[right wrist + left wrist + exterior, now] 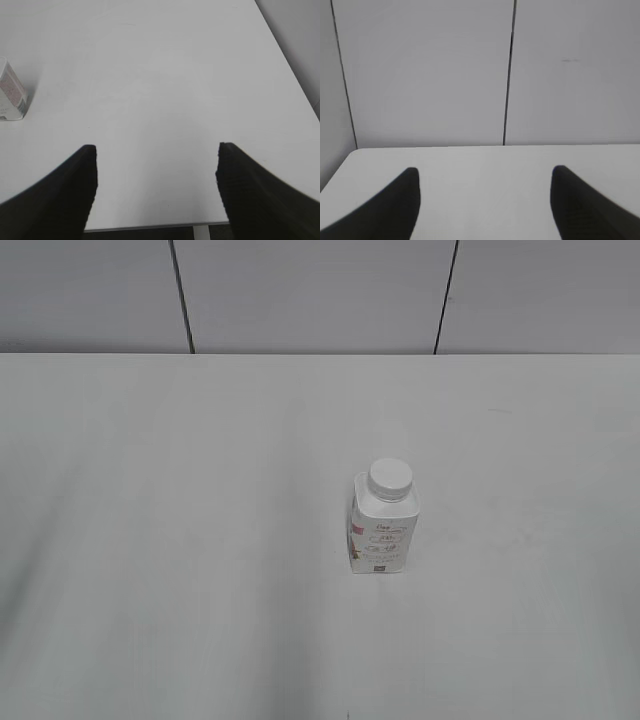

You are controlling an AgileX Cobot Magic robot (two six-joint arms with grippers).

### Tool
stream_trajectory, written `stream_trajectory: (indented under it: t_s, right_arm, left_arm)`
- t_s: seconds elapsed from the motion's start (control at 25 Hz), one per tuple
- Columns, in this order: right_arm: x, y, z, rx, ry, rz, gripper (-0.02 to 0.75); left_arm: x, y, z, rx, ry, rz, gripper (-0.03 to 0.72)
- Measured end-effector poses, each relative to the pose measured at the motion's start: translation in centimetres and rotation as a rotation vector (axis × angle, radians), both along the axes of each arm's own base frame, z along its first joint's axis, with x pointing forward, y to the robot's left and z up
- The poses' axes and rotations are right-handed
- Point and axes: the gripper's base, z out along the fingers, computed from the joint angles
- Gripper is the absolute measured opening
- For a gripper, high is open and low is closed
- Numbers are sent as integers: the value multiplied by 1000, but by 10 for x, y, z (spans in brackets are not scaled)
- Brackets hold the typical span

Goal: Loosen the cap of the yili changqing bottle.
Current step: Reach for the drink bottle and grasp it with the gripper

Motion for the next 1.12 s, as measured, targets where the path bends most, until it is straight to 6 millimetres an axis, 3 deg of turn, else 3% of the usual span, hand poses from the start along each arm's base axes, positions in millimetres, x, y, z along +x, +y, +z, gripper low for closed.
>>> stream_trajectory:
  t_s: [0.48, 0.84, 1.12]
  right_arm:
    - [0, 0, 0, 0, 0, 0, 585]
    - [0, 0, 0, 0, 0, 0, 585]
    - [0, 0, 0, 0, 0, 0, 585]
  left_arm:
    - [52, -6, -16, 6, 2, -31, 492]
    - [90, -13, -46, 10, -20, -87, 486]
    - [109, -27, -83, -5, 83, -232, 482]
